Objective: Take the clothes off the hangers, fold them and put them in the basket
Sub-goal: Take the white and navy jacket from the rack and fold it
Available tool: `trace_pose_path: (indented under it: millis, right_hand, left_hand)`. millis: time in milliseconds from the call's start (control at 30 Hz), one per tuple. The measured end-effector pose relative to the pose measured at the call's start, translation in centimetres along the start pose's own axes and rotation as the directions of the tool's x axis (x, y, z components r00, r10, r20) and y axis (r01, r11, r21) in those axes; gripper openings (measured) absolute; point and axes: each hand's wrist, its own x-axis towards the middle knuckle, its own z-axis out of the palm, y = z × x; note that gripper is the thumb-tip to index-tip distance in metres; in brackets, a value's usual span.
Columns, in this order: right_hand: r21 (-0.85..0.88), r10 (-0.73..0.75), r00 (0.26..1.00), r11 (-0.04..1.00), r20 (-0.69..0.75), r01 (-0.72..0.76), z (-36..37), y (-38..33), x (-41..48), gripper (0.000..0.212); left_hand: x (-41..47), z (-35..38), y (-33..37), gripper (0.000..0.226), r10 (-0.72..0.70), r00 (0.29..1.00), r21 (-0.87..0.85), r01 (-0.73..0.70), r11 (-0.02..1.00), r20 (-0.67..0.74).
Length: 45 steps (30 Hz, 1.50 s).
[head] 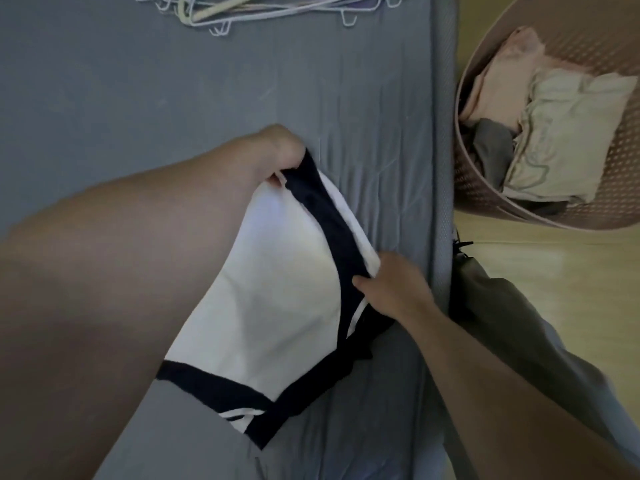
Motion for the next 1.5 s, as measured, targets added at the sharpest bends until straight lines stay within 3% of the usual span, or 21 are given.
trace_pose_path:
  millis: [100,200,267,333,433,567,667,800,900,967,1033,1067,1133,1200,1333,1433,1500]
  right_hand:
    - [0.004,-0.017,0.986,1.000,-0.164,0.018,-4.2,-0.4,0.5,0.026]
    - [-0.014,-0.012,0.980,1.000,-0.200,0.010,-6.0,-0.2,0.7,0.028]
    - [-0.025,-0.021,0.983,1.000,-0.183,0.017,-6.2,-0.2,0.5,0.031]
    - [-0.015,-0.016,0.994,1.000,-0.107,0.014,-6.4,-0.5,0.1,0.050]
    - [-0.152,-0.007,1.000,0.988,0.011,0.008,-6.4,-0.9,-0.7,0.074]
    - [-0.402,-0.143,0.989,0.908,-0.045,0.113,-5.3,-2.6,-2.8,0.043]
    - [-0.472,-0.231,0.973,0.856,0.016,0.211,-3.7,-5.1,-5.8,0.032]
    - [-0.593,-0.343,0.935,0.735,0.093,0.329,-0.5,-8.3,-11.0,0.055]
    - [-0.705,-0.375,0.919,0.620,0.120,0.345,4.8,-9.0,-13.9,0.067]
    - [-0.706,-0.407,0.905,0.604,0.127,0.371,7.6,-9.0,-14.9,0.077]
    - [-0.668,-0.423,0.884,0.602,0.198,0.438,8.4,-9.3,-15.0,0.081]
    - [-0.635,-0.417,0.880,0.621,0.229,0.460,8.3,-9.6,-14.6,0.074]
    - [-0.546,-0.407,0.877,0.688,0.255,0.478,6.6,-9.6,-12.6,0.046]
    - [-0.481,-0.375,0.899,0.760,0.224,0.437,4.3,-9.2,-9.9,0.033]
    - [-0.449,-0.251,0.935,0.825,0.252,0.343,0.2,-8.1,-7.0,0.028]
    - [-0.337,-0.166,0.968,0.915,0.187,0.222,-2.9,-6.8,-5.1,0.033]
    - [-0.264,-0.119,0.987,0.954,0.103,0.143,-4.5,-5.4,-3.6,0.037]
  left_hand:
    - [-0.9,-0.7,3.0,0.022,0.059,0.987,-0.318,-0.104,0.942,-0.147]
    - [-2.0,-0.9,4.9,0.047,0.139,0.973,-0.321,-0.193,0.927,-0.184]
    - [-1.8,-0.8,4.7,0.034,0.166,0.965,-0.278,-0.220,0.935,-0.206]
    - [-1.7,-0.8,3.8,0.020,0.138,0.969,-0.304,-0.197,0.932,-0.207]
    - [-1.6,-0.8,2.3,0.015,0.035,0.981,-0.501,-0.129,0.856,-0.193]
    - [-2.1,-1.0,-0.7,0.018,-0.097,0.994,-0.721,0.029,0.693,-0.054]
    - [-3.3,-2.0,-3.4,0.018,-0.065,0.998,-0.825,0.032,0.564,-0.005]
    - [-6.1,-3.4,-10.3,0.032,-0.020,1.000,-0.921,-0.013,0.389,-0.023]
    - [-8.4,-3.3,-17.0,0.046,0.033,0.999,-0.927,-0.041,0.373,-0.031]
    - [-9.4,-2.6,-21.0,0.044,0.012,0.998,-0.936,-0.058,0.348,-0.057]
    - [-10.0,-1.4,-24.3,0.020,-0.054,0.994,-0.966,-0.081,0.247,-0.097]
    - [-10.4,-0.5,-25.8,0.017,-0.061,0.993,-0.986,-0.090,0.137,-0.099]
    - [-11.2,1.4,-27.9,0.045,-0.059,0.998,-0.990,-0.037,-0.132,-0.030]
    - [-12.2,3.1,-28.3,0.054,-0.024,0.998,-0.968,0.053,-0.244,0.060]
    - [-10.9,2.9,-23.6,0.041,0.043,0.998,-0.992,-0.044,-0.120,-0.050]
    - [-8.5,0.5,-17.1,0.059,0.051,0.980,-0.981,-0.191,0.031,-0.190]
    - [-6.9,-0.2,-12.7,0.059,0.113,0.966,-0.968,-0.240,0.075,-0.231]
